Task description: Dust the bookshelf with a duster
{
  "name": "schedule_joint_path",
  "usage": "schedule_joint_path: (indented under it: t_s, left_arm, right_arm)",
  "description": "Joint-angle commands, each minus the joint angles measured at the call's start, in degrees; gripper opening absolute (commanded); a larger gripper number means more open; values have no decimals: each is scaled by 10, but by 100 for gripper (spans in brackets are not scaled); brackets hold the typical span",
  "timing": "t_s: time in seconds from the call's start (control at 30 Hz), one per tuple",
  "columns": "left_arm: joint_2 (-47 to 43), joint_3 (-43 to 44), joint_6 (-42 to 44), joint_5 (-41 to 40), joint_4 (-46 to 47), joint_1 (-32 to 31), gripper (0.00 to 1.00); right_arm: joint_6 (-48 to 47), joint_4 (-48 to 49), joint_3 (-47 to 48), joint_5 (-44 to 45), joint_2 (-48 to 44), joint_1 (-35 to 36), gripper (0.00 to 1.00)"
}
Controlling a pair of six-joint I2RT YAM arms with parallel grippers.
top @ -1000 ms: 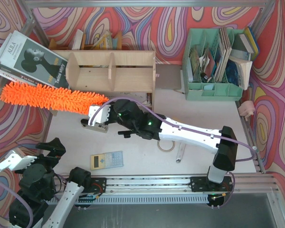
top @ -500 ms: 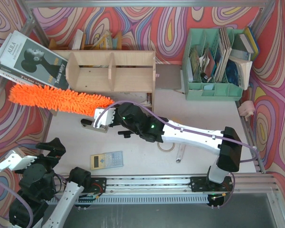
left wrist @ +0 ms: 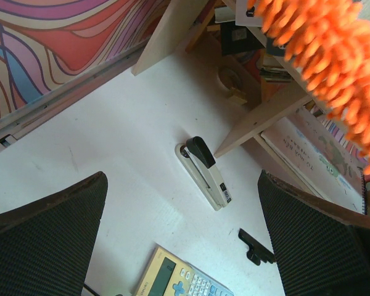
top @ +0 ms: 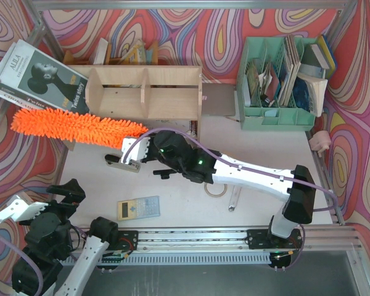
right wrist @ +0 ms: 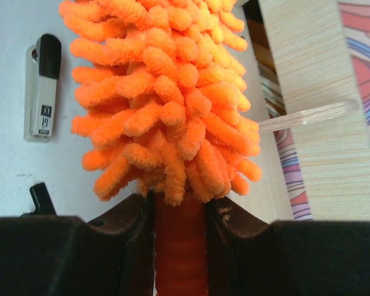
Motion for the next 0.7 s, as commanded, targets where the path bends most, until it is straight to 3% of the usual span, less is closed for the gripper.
schedule_joint_path:
  t_s: [0.0,0.4,0.67]
  left_arm:
    - [5,-6,1,1,6,-4,98]
    - [9,-6,3,2,7,-4,98]
    - [5,-6,2,2,7,-4,98]
  right_arm:
    - [9,47,37,15,-35,-3,0]
    - [21,71,-47,33,-48,-5,0]
    - [22,53,36,4,-29,-5,0]
